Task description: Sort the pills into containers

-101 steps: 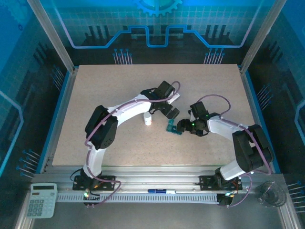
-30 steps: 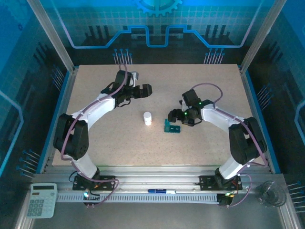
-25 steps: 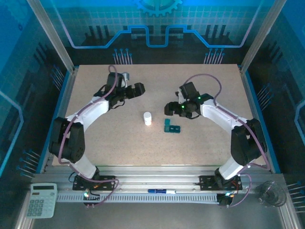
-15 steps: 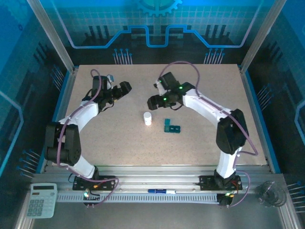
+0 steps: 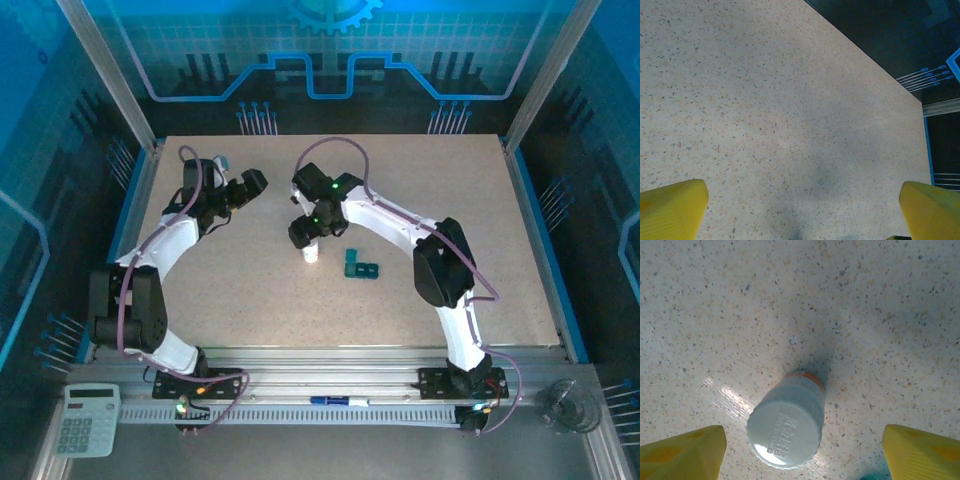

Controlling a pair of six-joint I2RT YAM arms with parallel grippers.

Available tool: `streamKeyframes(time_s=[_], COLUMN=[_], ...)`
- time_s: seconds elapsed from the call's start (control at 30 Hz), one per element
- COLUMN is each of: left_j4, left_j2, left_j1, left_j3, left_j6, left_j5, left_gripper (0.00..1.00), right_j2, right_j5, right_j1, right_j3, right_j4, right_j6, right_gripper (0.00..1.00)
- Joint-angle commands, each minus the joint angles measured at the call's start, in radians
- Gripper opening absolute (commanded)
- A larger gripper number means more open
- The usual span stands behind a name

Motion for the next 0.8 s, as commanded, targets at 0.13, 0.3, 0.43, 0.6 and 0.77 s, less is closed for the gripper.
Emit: streamKeyframes(time_s=[0.13,0.3,0.43,0.6,0.77], left_j4=[-0.010,-0.008,-0.006,-0.005,-0.004], left_j2=[-0.024,-0.017,-0.012,-0.008,-0.007], left_j1=[0.008,0.009,0.009,0.009,0.009], left_j3=[-0.016,-0.018,-0.018,-0.019,-0.018], left_j6=[0.034,0.036,0.036,0.035,0.037], left_j5=[0.035,0.038,0.044,0.047,0.052], left_gripper=[0.99,0.99,0.99,0.99,0.99], right_j2=[0.029,0.047,0.057,0.064,0.072], right_j5=[-0.007,-0.022,-0.030,-0.032,-0.038], right_j1=[0.015,0.019,0.020,0.020,0.020], right_j3=[0.004,0.011,0.015,0.015,0.016], right_j4=[-0.032,-0.029,-0.027,-0.023,-0.020], right_j6=[-0.010,-0.008,-0.005,-0.002,0.003], right_gripper=[0.79,0.75,0.71,0.64,0.64])
